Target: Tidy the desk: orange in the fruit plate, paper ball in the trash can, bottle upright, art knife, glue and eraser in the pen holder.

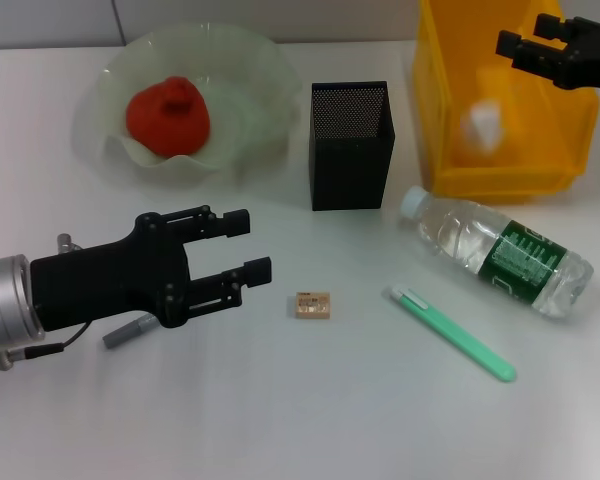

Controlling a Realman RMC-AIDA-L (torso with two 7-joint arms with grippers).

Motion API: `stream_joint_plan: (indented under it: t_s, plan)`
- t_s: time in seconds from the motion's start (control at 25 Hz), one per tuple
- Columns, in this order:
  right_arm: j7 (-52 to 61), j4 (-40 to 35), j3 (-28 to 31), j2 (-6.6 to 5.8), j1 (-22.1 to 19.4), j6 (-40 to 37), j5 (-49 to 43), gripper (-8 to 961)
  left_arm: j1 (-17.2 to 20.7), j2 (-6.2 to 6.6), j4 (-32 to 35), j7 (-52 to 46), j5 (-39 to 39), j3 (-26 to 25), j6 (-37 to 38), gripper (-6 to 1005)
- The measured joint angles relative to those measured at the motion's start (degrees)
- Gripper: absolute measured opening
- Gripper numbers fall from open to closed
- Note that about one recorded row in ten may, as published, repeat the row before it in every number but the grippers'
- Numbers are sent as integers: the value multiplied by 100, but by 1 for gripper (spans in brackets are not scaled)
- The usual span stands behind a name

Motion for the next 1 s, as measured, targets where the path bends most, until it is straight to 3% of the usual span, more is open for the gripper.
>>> stream_joint_plan:
  t_s: [0.08,0.28,0.4,0.52,0.72,1.0]
  plan:
    - [-9,38,0,8,9,5,12,667,-37,0,-66,0,0,-12,1,610]
    - [-10,102,1,9,10,-50,39,681,-38,0,-77,0,0,-20,1,609]
    - [255,101,26,11,-53,-568,89,684,-38,0,-78,0,0,-20,1,609]
    - [408,119,40,-3,-163,-1731,384,684,-7,-1,-80,0,0,-51,39,608]
    - [351,481,-90,-3,-206,-2909,409,685,7,1,-80,0,0,-110,61,607]
    - [170,695,-327,2,-257,-3121,407,684,-12,9,-81,0,-8,-125,77,607]
